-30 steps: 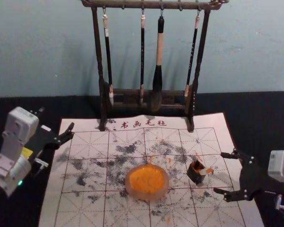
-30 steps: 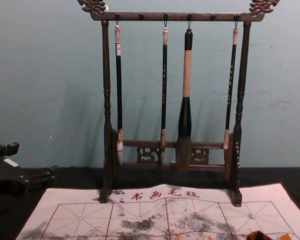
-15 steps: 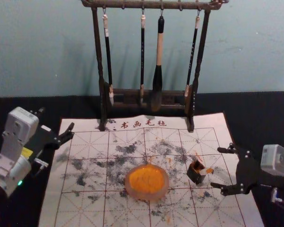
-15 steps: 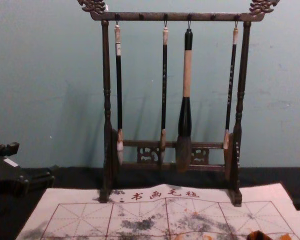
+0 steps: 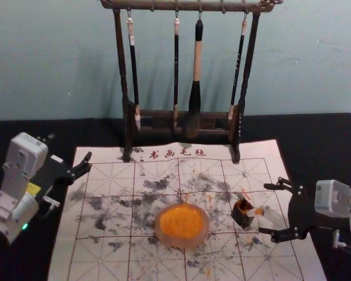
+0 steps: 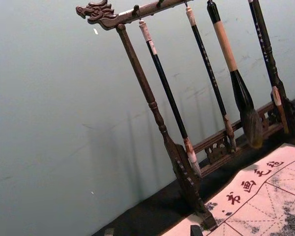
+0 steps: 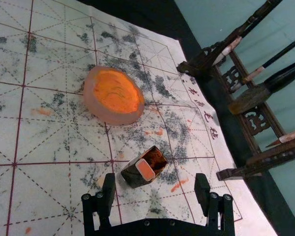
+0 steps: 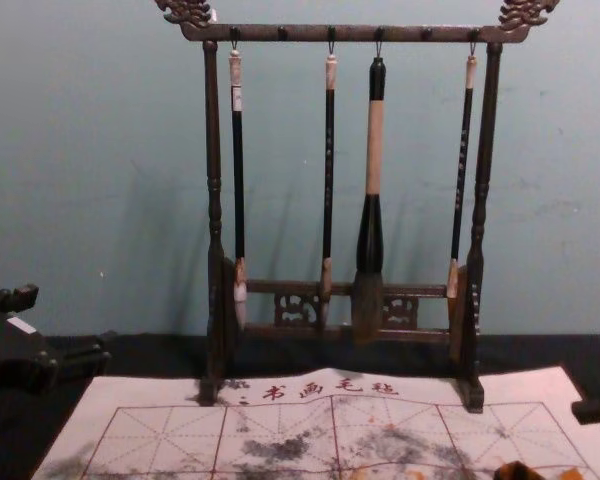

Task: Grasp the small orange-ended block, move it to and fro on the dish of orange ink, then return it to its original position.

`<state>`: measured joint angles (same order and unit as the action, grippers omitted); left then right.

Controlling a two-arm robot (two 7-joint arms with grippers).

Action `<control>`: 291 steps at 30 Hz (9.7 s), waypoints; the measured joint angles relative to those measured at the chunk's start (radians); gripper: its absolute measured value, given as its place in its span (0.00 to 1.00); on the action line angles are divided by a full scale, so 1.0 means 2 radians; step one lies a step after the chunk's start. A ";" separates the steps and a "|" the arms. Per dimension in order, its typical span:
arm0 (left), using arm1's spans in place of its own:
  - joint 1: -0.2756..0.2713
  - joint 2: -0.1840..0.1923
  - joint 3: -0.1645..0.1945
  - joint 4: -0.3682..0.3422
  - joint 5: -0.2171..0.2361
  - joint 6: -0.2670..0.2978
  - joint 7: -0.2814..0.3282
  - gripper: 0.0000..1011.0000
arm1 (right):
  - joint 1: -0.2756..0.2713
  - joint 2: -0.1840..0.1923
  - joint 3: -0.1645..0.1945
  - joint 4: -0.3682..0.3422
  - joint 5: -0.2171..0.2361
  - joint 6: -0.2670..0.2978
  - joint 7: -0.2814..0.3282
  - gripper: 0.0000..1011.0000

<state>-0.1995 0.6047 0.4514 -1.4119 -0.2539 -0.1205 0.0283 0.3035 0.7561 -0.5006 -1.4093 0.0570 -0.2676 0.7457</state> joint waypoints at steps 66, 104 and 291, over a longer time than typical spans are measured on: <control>0.000 0.000 0.000 0.000 0.000 0.000 0.000 0.99 | 0.041 -0.005 -0.029 0.011 -0.019 0.003 0.002 0.99; 0.000 0.000 0.000 0.000 0.000 0.000 0.000 0.99 | 0.041 -0.005 -0.029 0.011 -0.019 0.002 0.002 0.10; 0.000 0.000 0.000 0.000 0.000 0.000 0.000 0.99 | 0.058 -0.070 -0.084 -0.138 -0.033 0.327 -0.025 0.08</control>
<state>-0.1995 0.6047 0.4514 -1.4119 -0.2539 -0.1205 0.0283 0.4196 0.6164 -0.6687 -1.6848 -0.0096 0.3859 0.6959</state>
